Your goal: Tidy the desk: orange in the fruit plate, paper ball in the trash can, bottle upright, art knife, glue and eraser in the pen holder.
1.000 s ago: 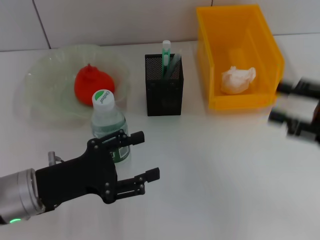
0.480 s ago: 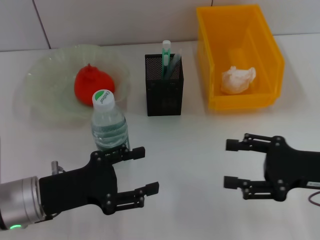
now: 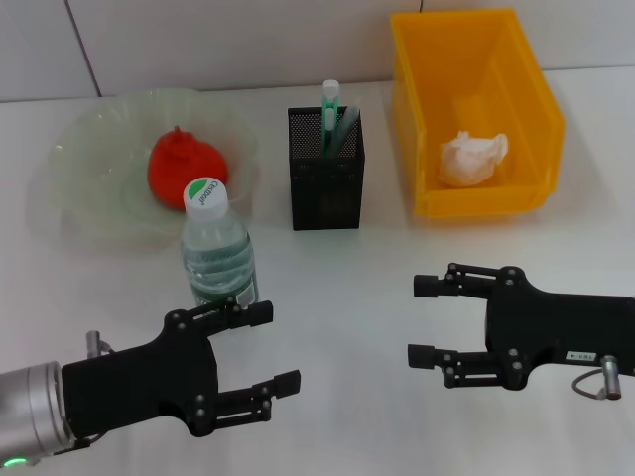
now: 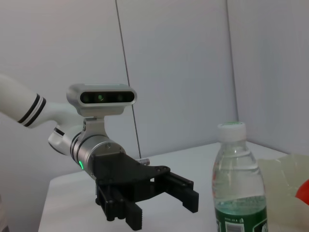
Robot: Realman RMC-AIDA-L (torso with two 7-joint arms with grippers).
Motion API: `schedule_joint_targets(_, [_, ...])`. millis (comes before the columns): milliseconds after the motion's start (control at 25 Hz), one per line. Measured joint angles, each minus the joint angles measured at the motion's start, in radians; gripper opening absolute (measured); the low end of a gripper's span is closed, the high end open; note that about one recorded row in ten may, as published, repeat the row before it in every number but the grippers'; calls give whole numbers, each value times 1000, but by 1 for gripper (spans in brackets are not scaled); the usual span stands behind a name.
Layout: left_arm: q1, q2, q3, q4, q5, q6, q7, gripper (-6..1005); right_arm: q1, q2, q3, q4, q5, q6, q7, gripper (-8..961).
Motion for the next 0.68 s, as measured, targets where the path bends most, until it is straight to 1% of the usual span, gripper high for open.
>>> schedule_joint_targets(680, [4, 3, 0, 1, 0, 3, -2, 795, 6, 4, -8, 28, 1, 44, -4, 773])
